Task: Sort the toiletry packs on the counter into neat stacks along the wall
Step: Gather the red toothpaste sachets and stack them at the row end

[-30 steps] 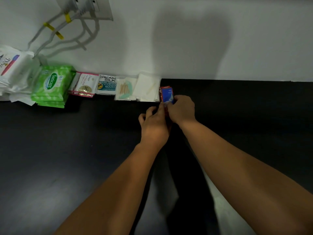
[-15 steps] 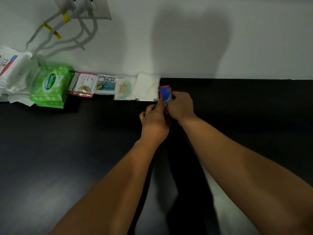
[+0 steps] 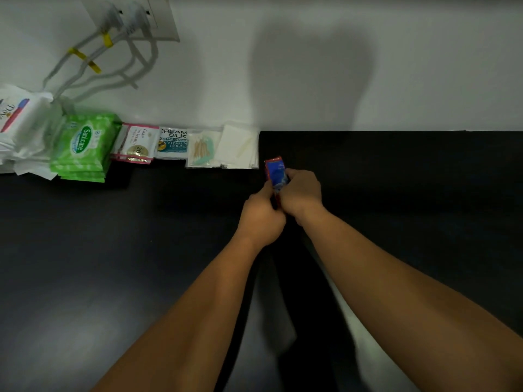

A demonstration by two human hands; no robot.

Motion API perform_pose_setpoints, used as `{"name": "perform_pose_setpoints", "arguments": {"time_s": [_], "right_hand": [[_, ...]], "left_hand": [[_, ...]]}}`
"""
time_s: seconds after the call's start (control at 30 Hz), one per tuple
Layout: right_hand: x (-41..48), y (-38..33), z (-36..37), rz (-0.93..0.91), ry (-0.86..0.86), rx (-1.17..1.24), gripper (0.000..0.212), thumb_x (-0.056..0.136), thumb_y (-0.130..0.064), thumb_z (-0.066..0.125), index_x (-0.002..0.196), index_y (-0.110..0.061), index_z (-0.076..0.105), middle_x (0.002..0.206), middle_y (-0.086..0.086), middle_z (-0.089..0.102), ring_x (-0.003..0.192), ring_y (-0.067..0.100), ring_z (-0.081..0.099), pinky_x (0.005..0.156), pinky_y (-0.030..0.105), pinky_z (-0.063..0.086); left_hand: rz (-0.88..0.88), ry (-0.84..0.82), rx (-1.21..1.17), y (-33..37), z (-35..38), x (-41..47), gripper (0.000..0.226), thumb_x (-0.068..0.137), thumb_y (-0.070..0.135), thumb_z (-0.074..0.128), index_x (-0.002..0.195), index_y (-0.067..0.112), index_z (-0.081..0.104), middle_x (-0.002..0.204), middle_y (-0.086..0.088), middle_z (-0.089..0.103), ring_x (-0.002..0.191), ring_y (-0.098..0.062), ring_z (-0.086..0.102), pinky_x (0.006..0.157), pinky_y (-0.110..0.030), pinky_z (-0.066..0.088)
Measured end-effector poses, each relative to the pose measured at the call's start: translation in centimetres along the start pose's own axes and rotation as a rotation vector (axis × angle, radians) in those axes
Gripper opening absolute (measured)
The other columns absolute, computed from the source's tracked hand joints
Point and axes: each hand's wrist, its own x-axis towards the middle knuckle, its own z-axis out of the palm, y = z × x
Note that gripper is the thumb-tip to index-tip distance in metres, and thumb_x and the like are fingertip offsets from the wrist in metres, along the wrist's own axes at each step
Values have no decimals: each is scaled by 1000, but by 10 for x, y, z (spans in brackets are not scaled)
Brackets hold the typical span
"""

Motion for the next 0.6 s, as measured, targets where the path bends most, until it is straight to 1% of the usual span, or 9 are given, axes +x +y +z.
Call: {"name": "perform_pose_setpoints", "arguments": {"time_s": [0.07, 0.13, 0.2, 0.27, 0.33, 0.4, 0.47, 0.53, 0.6], "right_hand": [[-15, 8, -5, 17, -56, -3, 16, 91, -13, 62, 106, -20, 66, 95, -4, 66, 83, 9, 62, 76, 27, 53], [-25, 12, -10, 14, -84, -31, 17, 91, -15, 62, 106, -22, 64, 95, -6, 65, 82, 8, 60, 69, 22, 46], [-29, 13, -14, 17, -99, -25, 25, 91, -16, 63, 115, -21, 63, 108, -1, 67, 95, 13, 63, 76, 24, 45], [-28, 9, -17, 45, -101, 13, 45, 92, -12, 61, 137, -16, 53, 132, 4, 60, 116, 19, 59, 89, 27, 44], [-25, 4, -24, 64, -108, 139, 54, 95, -7, 54, 147, -15, 41, 147, 4, 49, 130, 22, 51, 106, 34, 42], [-25, 1, -29, 57, -160, 237, 57, 96, -1, 49, 150, -15, 37, 151, 3, 44, 134, 21, 47, 112, 42, 40], [-26, 2, -32, 48, -217, 254, 57, 95, 1, 50, 149, -13, 38, 146, 0, 50, 126, 16, 53, 110, 38, 42], [-29, 6, -31, 30, -225, 285, 47, 96, -1, 50, 141, -14, 48, 117, -12, 61, 99, 3, 60, 94, 25, 46], [-32, 10, -29, 22, -208, 344, 34, 97, -4, 51, 124, -24, 59, 91, -21, 59, 81, -3, 59, 77, 16, 46]], "left_hand": [[6, 14, -38, -3, 5, -15, 37, 91, 5, 54, 125, 18, 59, 97, 1, 69, 91, -12, 67, 79, -24, 52], [1, 29, -84, -5, 5, -25, 42, 92, 3, 53, 129, 20, 60, 110, 0, 71, 103, -11, 66, 90, -24, 51], [-59, 73, -132, -4, 1, -28, 44, 93, 1, 51, 134, 15, 58, 122, -1, 68, 111, -7, 61, 95, -21, 46], [-148, 148, -142, -1, -5, -22, 41, 95, 1, 51, 134, 9, 57, 120, 3, 65, 111, -6, 56, 94, -22, 43], [-196, 177, -203, 4, -9, -13, 35, 95, 2, 51, 127, 13, 61, 114, 11, 62, 110, -10, 61, 93, -26, 47], [-245, 142, -339, 8, -7, -7, 33, 96, 4, 51, 125, 15, 59, 117, 4, 67, 108, -15, 66, 94, -32, 53], [-296, 102, -468, 9, 1, -1, 47, 95, 8, 51, 141, 15, 46, 123, -3, 66, 108, -17, 67, 96, -41, 55], [-313, 77, -530, 11, 11, 2, 62, 88, 14, 51, 148, 18, 35, 125, -7, 65, 107, -21, 68, 95, -46, 56], [-316, 76, -516, 14, 19, 4, 70, 82, 19, 51, 149, 21, 32, 122, -6, 65, 105, -22, 68, 93, -47, 56]]}}
